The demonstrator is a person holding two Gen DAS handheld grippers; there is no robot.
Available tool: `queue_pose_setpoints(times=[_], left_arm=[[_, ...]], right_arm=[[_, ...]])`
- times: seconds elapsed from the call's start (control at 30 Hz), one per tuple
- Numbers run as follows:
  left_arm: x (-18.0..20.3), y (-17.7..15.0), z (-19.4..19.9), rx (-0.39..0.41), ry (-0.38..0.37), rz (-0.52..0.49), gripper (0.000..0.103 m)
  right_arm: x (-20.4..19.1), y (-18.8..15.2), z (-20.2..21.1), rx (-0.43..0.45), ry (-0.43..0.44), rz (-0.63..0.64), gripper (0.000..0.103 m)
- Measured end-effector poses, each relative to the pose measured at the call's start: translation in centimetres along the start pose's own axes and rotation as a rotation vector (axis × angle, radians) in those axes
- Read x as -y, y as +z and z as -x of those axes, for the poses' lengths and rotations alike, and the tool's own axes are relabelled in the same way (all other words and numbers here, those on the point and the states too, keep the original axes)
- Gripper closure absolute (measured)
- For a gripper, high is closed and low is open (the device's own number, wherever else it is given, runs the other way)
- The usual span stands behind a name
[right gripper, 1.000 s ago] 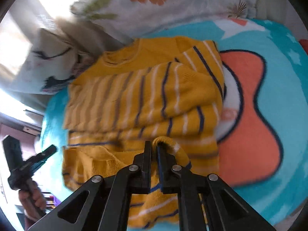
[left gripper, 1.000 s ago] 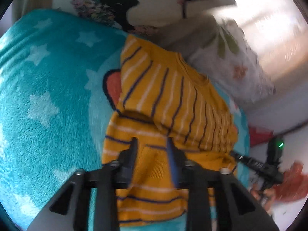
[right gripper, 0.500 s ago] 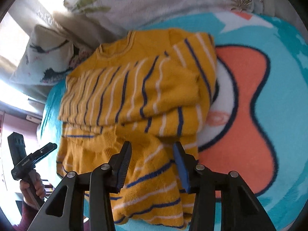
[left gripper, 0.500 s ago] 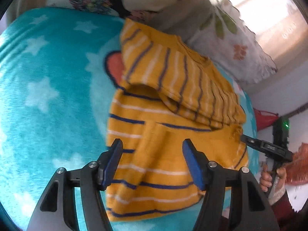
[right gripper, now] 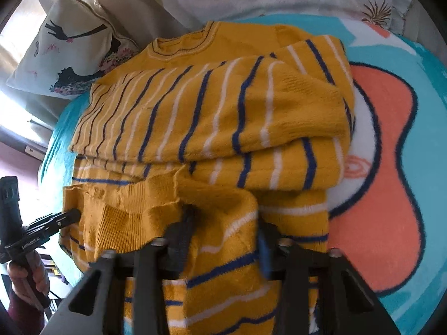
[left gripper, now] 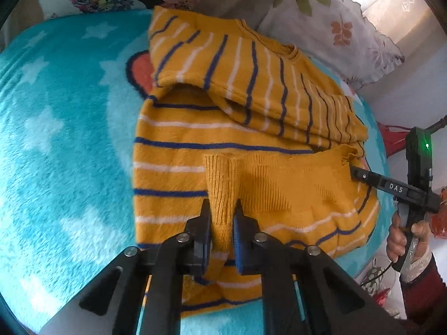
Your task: Fold small clothes
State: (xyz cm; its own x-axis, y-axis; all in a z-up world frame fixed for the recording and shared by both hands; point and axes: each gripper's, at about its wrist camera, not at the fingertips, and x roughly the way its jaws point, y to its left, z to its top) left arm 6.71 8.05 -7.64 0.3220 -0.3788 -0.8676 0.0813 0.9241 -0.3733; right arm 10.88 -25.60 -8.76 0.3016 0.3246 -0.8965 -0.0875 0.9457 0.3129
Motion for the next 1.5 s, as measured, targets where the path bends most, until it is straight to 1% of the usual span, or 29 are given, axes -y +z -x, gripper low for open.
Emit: queue_pose_setpoints(times=[0.03, 0.1, 0.13, 0.23, 0.33, 0.43, 0.53, 0.6, 0.77, 0.87, 0.93, 1.0, 1.07, 1.3, 1.4, 1.5], left_arm=[[-0.1, -0.2, 0.6, 0.01, 0.002, 0.001, 0.093], [0.0, -0.6, 1.8, 0.033, 0.003, 0.003, 0.093], [0.1, -0.6, 2.3, 0.044, -0.004, 0.007, 0.093], [0.5, -1.2, 4.5, 0.089, -0.032, 0.008, 0.094], [1.1, -1.7, 6.3, 0.128, -0.039, -0.009, 0.095], [1.5, -2.1, 7.9, 0.158, -0.043, -0.025, 0.097], [1.5, -1.9, 9.0, 0.19, -0.032, -0.039, 0.097], [1.1, -1.3, 9.3, 0.201, -0.03, -0.029, 0.097], [0.9, 0.3, 9.5, 0.224, -0.004, -0.035, 0.098], [1.1, 1.9, 9.5, 0.238, 0.009, -0.036, 0.098], [1.2, 3.4, 9.3, 0.246, 0.018, -0.038, 0.098], [1.3, 5.3, 8.9, 0.256, 0.042, -0.044, 0.098], [1.4, 7.5, 8.1, 0.257, 0.068, -0.048, 0.098], [1.5, 15.2, 3.8, 0.228, 0.106, -0.018, 0.098], [1.4, 17.6, 1.4, 0.21, 0.128, 0.002, 0.098], [1.1, 19.0, -0.8, 0.19, 0.154, 0.017, 0.098]], right_arm=[[0.1, -0.3, 0.4, 0.007, -0.001, -0.013, 0.083], [0.2, -0.7, 1.3, 0.023, 0.006, -0.047, 0.089], [0.3, -0.9, 1.8, 0.034, 0.01, -0.061, 0.09], [-0.3, -1.8, 3.8, 0.071, -0.01, -0.068, 0.091], [-1.9, -3.0, 6.2, 0.123, -0.054, -0.033, 0.091], [-3.4, -3.9, 8.4, 0.174, -0.071, -0.005, 0.091], [-4.7, -4.1, 9.9, 0.221, -0.08, 0.016, 0.091], [-5.4, -3.7, 10.5, 0.249, -0.079, 0.029, 0.091], [-7.1, -1.7, 11.1, 0.293, -0.073, 0.074, 0.092], [-7.6, -0.3, 11.2, 0.305, -0.076, 0.1, 0.092], [-7.6, 1.1, 11.0, 0.306, -0.081, 0.12, 0.092], [-7.4, 2.6, 10.6, 0.306, -0.087, 0.136, 0.092], [-7.2, 4.3, 10.0, 0.306, -0.09, 0.143, 0.092], [-6.6, 11.2, 7.6, 0.306, -0.084, 0.149, 0.092], [-5.5, 13.9, 5.4, 0.275, -0.088, 0.126, 0.092], [-3.6, 15.8, 2.5, 0.222, -0.096, 0.085, 0.092]])
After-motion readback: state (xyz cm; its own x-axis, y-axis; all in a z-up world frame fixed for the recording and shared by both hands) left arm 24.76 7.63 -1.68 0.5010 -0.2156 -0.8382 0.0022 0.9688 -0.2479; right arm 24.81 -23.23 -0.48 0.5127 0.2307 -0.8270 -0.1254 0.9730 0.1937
